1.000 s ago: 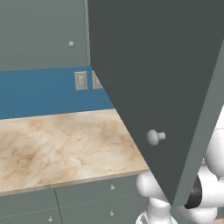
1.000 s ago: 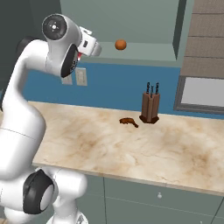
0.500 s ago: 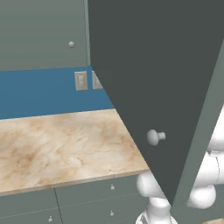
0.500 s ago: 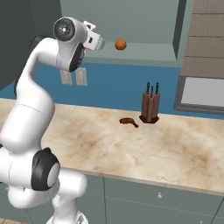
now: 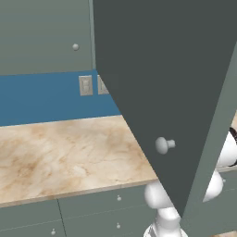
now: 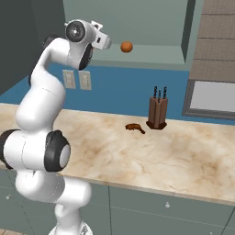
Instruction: Pick the bar and honey bottle from the counter and place them in the cabinets closest to them.
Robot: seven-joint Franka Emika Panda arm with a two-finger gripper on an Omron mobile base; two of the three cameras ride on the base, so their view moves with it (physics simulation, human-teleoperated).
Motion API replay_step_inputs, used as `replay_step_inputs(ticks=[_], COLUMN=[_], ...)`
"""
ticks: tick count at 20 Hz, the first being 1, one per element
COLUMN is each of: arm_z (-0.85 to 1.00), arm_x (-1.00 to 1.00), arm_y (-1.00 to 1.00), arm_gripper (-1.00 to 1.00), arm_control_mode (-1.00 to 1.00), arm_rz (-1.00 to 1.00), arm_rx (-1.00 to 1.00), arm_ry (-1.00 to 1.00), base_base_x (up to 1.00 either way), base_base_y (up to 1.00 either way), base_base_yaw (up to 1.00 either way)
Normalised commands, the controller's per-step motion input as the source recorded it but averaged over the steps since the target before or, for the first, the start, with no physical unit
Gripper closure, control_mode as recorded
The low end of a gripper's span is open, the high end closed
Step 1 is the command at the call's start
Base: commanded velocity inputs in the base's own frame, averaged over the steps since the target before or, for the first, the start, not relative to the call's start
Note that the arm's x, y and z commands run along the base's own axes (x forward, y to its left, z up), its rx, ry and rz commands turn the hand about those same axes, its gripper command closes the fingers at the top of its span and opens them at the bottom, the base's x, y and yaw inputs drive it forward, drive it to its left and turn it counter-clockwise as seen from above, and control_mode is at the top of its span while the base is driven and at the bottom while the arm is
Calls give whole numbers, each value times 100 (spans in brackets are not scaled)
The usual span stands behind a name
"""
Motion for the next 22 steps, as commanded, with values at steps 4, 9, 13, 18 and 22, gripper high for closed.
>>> replay_step_inputs(ticks=[4,9,13,18,22], arm_z=[0,10,16,5,-1], arm_x=[59,-7,-53,-98,-100], arm_y=[13,0,-6,-18,-18], arm_gripper=[-100,-100,-100,-100,-100], arm_control_mode=[-100,-100,-100,-100,-100], arm_rz=[0,0,3,7,9], arm_rx=[0,0,-3,-5,-9], arm_ry=[-2,0,0,-3,-1], base_base_x=[0,0,0,0,0], base_base_y=[0,0,0,0,0], base_base_yaw=[0,0,0,0,0])
